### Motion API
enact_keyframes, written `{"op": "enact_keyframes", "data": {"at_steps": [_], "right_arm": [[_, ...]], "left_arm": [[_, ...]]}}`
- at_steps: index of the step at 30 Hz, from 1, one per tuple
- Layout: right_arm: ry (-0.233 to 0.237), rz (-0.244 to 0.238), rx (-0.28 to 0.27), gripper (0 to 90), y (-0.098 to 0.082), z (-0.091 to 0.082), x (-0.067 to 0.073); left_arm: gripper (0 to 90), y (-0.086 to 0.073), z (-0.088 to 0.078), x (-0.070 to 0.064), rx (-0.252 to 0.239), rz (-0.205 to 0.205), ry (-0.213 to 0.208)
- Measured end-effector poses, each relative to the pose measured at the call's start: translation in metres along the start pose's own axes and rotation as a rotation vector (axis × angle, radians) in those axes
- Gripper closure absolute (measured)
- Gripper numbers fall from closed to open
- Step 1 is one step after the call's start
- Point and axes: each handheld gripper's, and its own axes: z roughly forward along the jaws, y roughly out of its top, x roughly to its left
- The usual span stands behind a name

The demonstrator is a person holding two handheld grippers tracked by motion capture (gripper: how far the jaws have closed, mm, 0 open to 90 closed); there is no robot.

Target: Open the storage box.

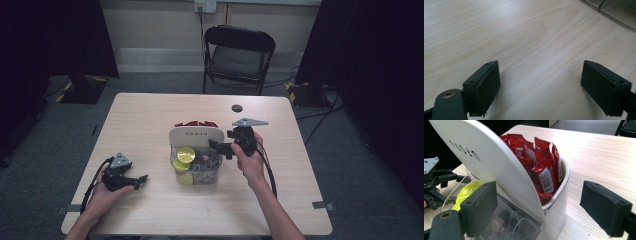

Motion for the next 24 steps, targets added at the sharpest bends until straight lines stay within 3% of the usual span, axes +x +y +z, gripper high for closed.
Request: {"op": "enact_keyframes", "data": {"at_steps": [12, 14, 20, 24], "right_arm": [[-0.001, 0.018, -0.007, 11.4, -0.001, 0.003, -0.006], [-0.002, 0.015, -0.005, 9.6, 0.000, 0.002, -0.006], [-0.009, 0.022, -0.004, 5.6, 0.000, 0.003, -0.009], [-0.011, 0.018, -0.005, 5.3, -0.001, 0.003, -0.009]], "left_arm": [[17.5, 0.001, -0.003, -0.001, 0.024, 0.000, 0.006], [21.0, 0.003, -0.005, -0.001, 0.013, -0.016, -0.025], [21.7, 0.009, -0.011, -0.003, -0.036, -0.032, -0.028], [22.3, 0.011, -0.013, -0.005, -0.031, -0.029, -0.033]]}}
